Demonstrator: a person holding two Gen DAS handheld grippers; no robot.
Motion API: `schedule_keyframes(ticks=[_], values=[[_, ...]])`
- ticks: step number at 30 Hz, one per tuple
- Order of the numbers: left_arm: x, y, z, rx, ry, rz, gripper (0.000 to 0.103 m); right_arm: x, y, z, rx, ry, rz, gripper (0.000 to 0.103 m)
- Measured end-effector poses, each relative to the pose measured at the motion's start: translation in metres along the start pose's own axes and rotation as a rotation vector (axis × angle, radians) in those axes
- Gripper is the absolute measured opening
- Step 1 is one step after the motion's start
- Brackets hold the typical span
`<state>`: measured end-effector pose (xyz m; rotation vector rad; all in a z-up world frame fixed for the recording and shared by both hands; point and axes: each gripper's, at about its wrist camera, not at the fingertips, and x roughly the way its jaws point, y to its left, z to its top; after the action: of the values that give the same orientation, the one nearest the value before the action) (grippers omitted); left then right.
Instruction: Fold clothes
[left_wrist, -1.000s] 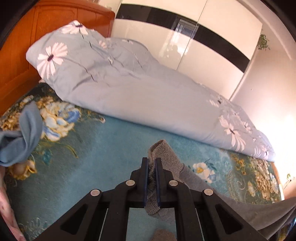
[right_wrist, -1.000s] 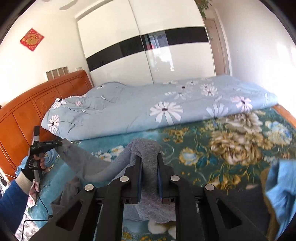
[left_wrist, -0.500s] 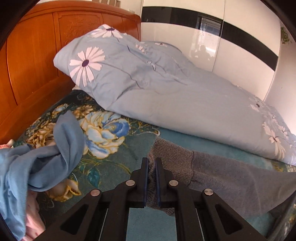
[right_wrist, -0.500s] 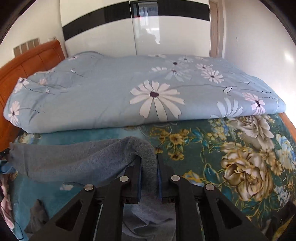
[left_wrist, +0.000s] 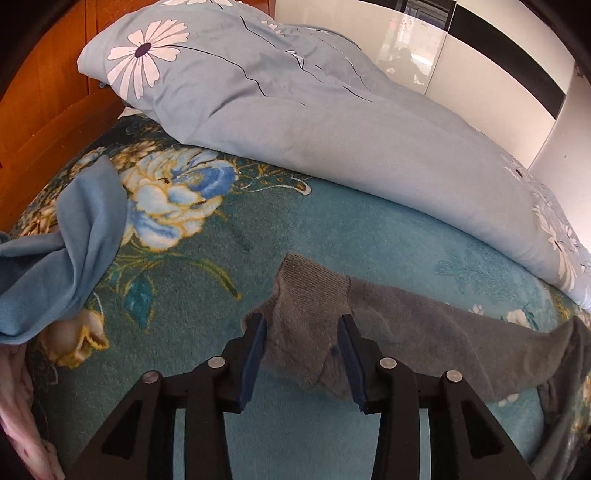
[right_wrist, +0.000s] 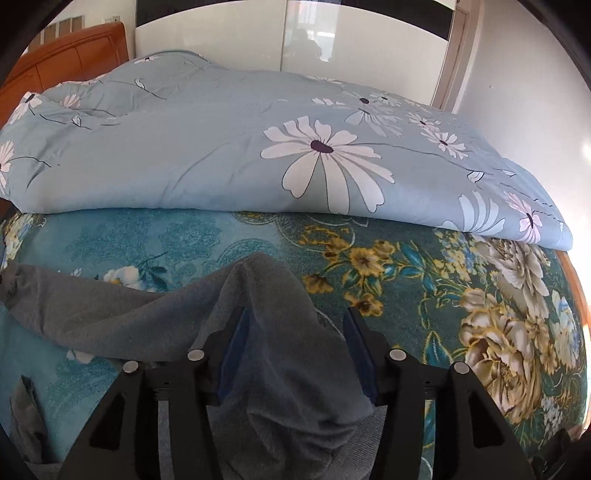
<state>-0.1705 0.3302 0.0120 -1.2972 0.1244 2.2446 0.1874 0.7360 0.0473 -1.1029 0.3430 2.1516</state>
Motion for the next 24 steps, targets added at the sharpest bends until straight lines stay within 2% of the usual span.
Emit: schedule_keyframes(ticks=[1,3,5,8,11,13,18,24], values=[[-0.012,0.002,-0.006,-0.010,0.000,-0.018,0.047,-0.014,-0.003,-0.014,0.007,-0.009,0.026,0.055],[-0.039,0.009,-0.025,-0.047,0.003,-0.066,0.058,-0.041,-0.008,-0.041,0.020,-0.027,0.078,0.058],[-0.060,0.013,-0.053,-0.071,0.013,-0.149,0.061,-0.068,-0.014,-0.069,0.034,-0.044,0.130,0.063],[-0.081,0.009,-0.101,-0.060,0.050,-0.205,0.062,-0.105,-0.022,-0.113,0.049,-0.063,0.202,0.063],[-0.100,0.003,-0.148,-0.036,0.062,-0.222,0.062,-0.108,-0.025,-0.170,0.067,-0.002,0.219,0.063],[-0.112,0.000,-0.175,-0.039,0.055,-0.210,0.062,-0.103,-0.022,-0.178,0.127,0.004,0.260,0.063],[-0.132,0.004,-0.226,-0.136,0.033,-0.214,0.063,-0.092,-0.016,-0.199,0.278,0.018,0.361,0.063],[-0.143,-0.010,-0.250,-0.137,0.046,-0.229,0.064,-0.079,-0.009,-0.224,0.459,0.036,0.482,0.063]])
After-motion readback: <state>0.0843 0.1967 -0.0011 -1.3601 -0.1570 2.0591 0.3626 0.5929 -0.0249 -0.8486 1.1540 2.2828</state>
